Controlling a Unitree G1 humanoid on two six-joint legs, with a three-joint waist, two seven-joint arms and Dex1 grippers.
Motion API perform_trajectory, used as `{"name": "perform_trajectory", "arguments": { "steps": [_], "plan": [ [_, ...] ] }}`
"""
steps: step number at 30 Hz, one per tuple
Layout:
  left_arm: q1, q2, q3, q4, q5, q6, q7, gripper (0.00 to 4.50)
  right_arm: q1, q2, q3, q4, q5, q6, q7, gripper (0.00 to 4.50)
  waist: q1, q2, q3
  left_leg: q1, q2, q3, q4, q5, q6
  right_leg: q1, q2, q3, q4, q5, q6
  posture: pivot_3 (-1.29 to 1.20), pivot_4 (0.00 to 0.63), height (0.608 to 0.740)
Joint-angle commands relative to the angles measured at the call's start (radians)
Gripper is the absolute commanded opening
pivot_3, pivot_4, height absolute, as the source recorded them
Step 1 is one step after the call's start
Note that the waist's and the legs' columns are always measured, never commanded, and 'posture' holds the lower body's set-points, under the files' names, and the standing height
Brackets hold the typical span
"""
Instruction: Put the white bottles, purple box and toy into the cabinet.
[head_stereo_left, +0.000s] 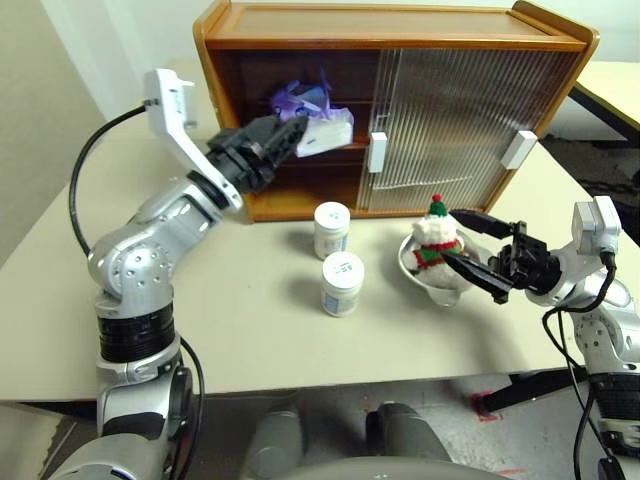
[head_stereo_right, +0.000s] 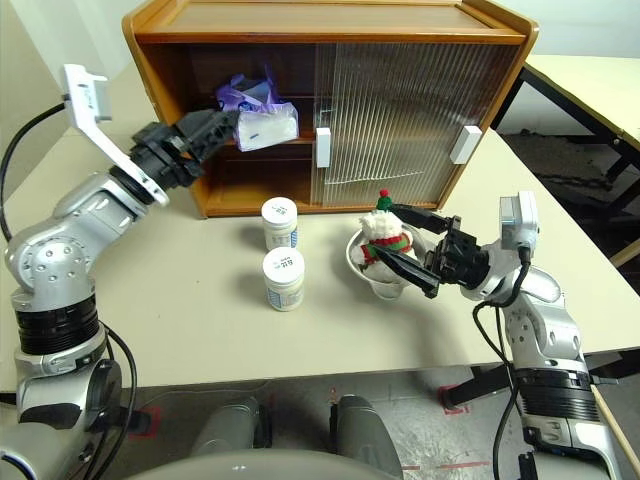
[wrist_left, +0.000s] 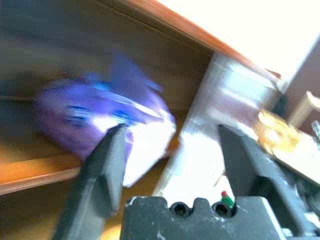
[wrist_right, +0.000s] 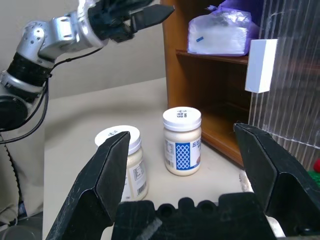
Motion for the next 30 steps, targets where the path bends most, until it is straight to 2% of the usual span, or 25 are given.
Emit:
{"name": "perform_trajectory", "arguments": {
  "steps": [1, 6, 19, 30],
  "plan": [
    [0.008, 0.016, -0.116, 0.058, 0.136, -0.069, -0.088, 1.95, -0.008, 0.004, -0.001, 0.012, -0.001, -0.009, 0.002, 4.50, 0.000, 0.000, 0.000, 0.000, 0.000, 0.000, 0.000, 0.000, 0.000, 0.000, 0.000, 0.000, 0.000, 0.000, 0.000, 0.12, 0.000, 0.740],
    [-0.042, -0.038, -0.182, 0.168, 0.246, -0.136, -0.122, 0.03, -0.003, 0.006, 0.000, 0.015, -0.008, -0.019, 0.003, 4.50, -0.001, 0.000, 0.000, 0.000, 0.000, 0.000, 0.000, 0.002, 0.003, 0.000, 0.000, 0.000, 0.000, 0.000, 0.000, 0.10, 0.000, 0.740],
    [-0.188, -0.040, -0.144, 0.504, 0.472, -0.303, -0.156, 0.03, 0.021, 0.002, -0.009, 0.002, -0.006, -0.031, -0.006, 4.50, -0.004, 0.001, 0.001, 0.000, 0.001, 0.000, 0.000, 0.003, 0.005, -0.001, 0.000, 0.000, -0.001, 0.000, 0.000, 0.07, 0.000, 0.740],
    [-0.338, -0.110, -0.113, 0.789, 0.589, -0.483, -0.140, 0.03, 0.013, 0.003, -0.003, -0.008, -0.008, -0.027, -0.018, 4.50, -0.003, 0.001, 0.001, -0.003, 0.000, -0.001, 0.000, 0.002, 0.005, -0.002, 0.000, 0.000, -0.001, 0.001, 0.002, 0.07, 0.000, 0.740]
  ]
}}
